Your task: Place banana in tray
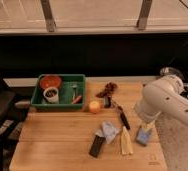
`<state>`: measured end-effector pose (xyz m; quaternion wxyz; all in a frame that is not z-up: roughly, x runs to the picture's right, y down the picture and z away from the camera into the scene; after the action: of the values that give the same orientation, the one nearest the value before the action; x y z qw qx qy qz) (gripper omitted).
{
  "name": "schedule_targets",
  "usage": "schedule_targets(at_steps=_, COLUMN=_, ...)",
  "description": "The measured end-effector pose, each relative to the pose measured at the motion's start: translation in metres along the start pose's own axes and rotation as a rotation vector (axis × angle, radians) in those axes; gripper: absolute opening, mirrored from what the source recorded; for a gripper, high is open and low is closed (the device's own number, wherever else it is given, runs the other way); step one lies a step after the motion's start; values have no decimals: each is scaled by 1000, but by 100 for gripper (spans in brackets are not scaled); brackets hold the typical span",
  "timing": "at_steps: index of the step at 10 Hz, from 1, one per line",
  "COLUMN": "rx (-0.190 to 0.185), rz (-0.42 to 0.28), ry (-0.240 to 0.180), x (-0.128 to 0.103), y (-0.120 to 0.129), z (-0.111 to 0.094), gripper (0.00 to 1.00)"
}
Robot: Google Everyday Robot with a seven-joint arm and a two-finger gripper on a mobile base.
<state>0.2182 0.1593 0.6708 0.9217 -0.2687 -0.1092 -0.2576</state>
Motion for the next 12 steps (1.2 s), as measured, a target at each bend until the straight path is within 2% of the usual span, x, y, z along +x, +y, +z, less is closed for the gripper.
schedule_targets(at_steps=4, rx=24, rz=-87, ry=-14, x=-24, y=-1, z=22, gripper=65)
schedule_targets(at_steps=5, rx=15, rz=-127, ry=-6, x=-35, y=1, z=47, gripper=65)
schedule_targets(at_steps=6, rx=-1, rz=-128, ry=-6, x=-37, y=1, z=58, gripper=65)
schedule_targets(at_steps=7, rx=-15, rz=-119, ry=-4, x=-36, y=3, z=68, gripper=65)
schedule_targets(at_steps=9, rx=-56, rz=-56, ry=-18, x=-33, y=4, z=97, gripper=65)
schedule_targets(at_steps=12, rx=-121, rz=10, ry=-46, x=-29, y=10, z=124, gripper=65)
